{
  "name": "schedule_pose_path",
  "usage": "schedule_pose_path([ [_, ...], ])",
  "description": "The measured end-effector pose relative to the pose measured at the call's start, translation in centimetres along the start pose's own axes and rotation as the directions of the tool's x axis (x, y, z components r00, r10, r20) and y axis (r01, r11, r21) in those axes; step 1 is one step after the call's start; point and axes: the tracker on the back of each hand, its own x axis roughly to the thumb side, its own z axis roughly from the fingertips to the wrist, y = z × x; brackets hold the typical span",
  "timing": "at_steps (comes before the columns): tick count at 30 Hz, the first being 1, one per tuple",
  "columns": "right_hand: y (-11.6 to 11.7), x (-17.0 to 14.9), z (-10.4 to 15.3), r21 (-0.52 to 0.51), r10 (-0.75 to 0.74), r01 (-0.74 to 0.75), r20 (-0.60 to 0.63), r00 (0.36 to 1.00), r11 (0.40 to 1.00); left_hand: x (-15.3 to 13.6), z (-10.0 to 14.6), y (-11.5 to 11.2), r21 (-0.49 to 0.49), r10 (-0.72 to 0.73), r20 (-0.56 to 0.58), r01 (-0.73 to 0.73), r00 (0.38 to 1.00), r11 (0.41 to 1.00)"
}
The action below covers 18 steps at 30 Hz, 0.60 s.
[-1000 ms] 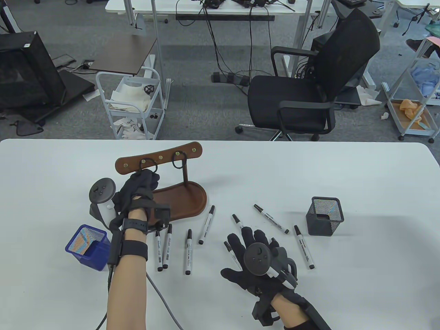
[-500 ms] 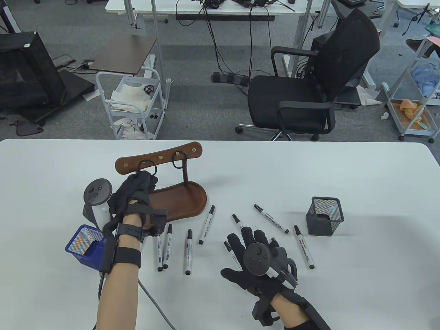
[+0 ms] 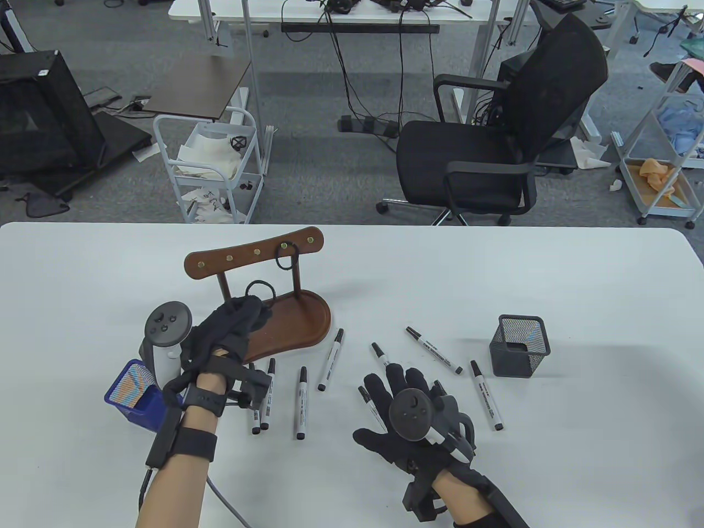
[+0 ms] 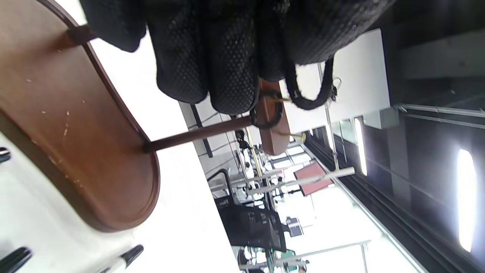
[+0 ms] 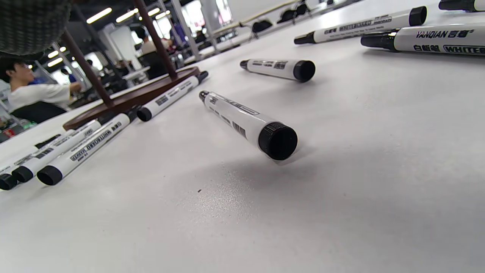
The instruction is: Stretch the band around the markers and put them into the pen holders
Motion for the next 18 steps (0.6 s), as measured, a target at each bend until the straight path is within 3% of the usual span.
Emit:
schedule_pose_path([
  [18,-0.6,-0.2,0.0,-0.045,-0.029,0.027,-0.029,0.999,0.999,1.2,3.8,-6.9,-0.202,-0.196,0.242,0.247,0.95,0.948],
])
